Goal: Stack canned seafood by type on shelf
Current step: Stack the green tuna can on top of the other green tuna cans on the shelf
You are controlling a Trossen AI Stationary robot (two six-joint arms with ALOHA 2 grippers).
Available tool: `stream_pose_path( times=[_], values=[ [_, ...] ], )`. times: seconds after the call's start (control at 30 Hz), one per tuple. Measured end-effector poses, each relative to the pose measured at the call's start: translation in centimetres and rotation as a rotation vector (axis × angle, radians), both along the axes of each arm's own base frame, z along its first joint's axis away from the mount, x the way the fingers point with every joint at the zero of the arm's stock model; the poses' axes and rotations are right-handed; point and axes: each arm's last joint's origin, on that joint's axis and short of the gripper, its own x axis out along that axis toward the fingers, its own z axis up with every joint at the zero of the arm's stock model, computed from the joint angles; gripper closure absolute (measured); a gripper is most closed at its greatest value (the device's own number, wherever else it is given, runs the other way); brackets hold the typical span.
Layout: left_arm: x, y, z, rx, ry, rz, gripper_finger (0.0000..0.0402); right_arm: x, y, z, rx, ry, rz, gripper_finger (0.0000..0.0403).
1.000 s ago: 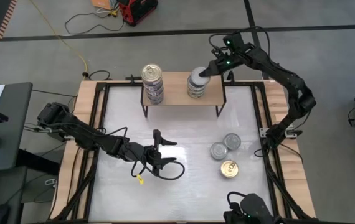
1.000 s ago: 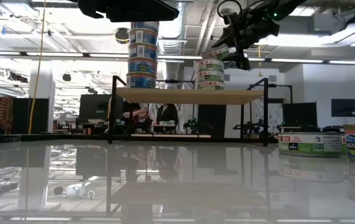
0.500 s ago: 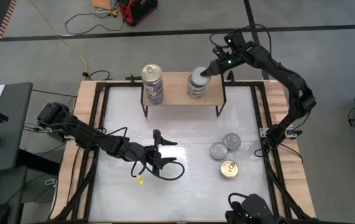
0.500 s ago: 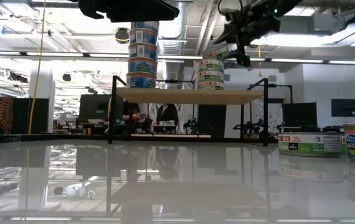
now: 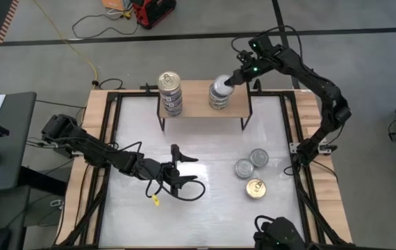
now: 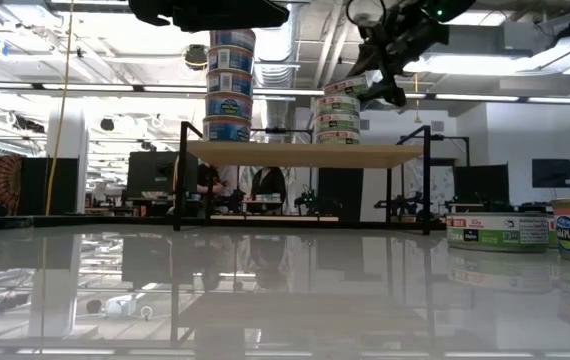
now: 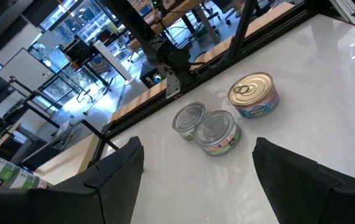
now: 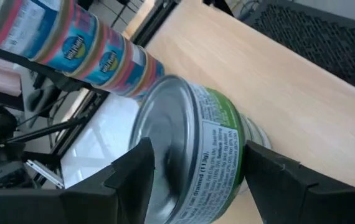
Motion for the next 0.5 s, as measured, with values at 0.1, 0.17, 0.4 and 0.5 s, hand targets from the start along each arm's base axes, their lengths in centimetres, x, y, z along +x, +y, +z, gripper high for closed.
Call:
stream_pose_path(
  times=[0.1, 0.17, 0.4, 0.5],
  values=[
    [0.01, 0.01, 0.01, 0.004, -0.001, 0.0, 0.0113, 0.19, 0.2, -0.06, 0.01, 0.003, 0.005, 0.0142],
    [0.02, 0.01, 0.08, 0.002, -0.007, 0.0, 0.0113, 0.14, 0.15, -0.06, 0.013, 0.003, 0.002, 0.0142],
    [0.04, 0.0, 0.23, -0.004, -0.022, 0.0, 0.0113, 0.36, 0.27, -0.01, 0.003, 0.001, 0.003, 0.0142],
    [0.04, 0.0, 0.24, -0.006, -0.024, 0.0, 0.0113, 0.11, -0.01, -0.02, -0.004, 0.006, -0.015, 0.0142]
  ],
)
